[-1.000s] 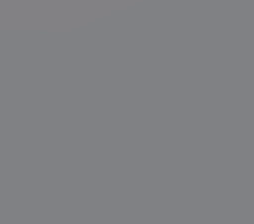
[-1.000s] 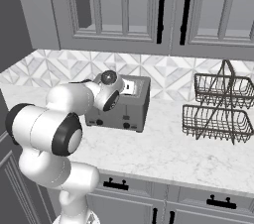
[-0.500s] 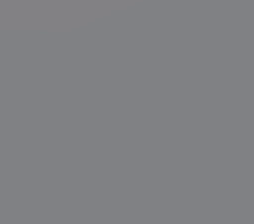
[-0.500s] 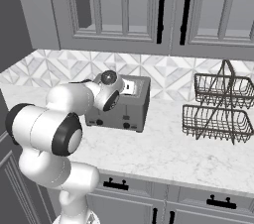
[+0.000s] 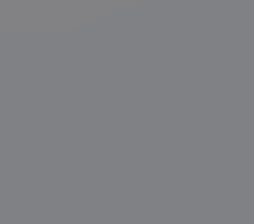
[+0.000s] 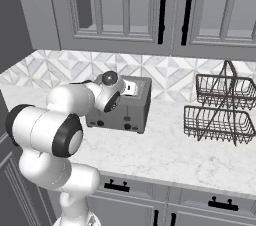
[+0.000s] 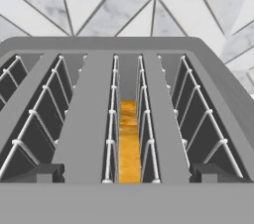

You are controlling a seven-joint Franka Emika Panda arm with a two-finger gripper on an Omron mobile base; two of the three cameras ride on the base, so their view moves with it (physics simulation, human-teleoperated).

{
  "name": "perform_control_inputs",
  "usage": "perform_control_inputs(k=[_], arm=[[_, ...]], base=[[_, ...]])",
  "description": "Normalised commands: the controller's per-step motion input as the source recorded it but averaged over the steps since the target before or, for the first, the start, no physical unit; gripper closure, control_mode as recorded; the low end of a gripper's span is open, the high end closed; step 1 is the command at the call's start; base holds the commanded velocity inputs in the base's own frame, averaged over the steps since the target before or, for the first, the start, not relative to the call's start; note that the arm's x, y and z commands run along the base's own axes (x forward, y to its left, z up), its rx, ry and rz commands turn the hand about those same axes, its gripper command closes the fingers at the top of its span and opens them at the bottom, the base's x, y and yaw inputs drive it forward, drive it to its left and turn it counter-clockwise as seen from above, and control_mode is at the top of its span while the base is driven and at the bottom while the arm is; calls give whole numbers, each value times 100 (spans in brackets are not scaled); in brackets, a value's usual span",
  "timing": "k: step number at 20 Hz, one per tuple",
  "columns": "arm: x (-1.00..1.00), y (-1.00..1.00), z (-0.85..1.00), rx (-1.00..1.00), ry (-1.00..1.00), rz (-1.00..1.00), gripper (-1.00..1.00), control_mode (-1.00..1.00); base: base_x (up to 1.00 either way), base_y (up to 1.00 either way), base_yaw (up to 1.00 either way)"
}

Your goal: Start the toaster. Once the lever pops up, take the bread to the plate on the dining counter.

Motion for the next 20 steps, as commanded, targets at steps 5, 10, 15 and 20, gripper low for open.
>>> perform_control_inputs(k=[5, 10, 15, 20], arm=[[0, 0, 0, 0, 0, 0, -100, -100], [0, 0, 0, 0, 0, 0, -100, -100], [0, 0, 0, 0, 0, 0, -100, -100], [0, 0, 0, 0, 0, 0, -100, -100]], base=[[0, 0, 0], [0, 0, 0], [0, 0, 0], [0, 0, 0]])
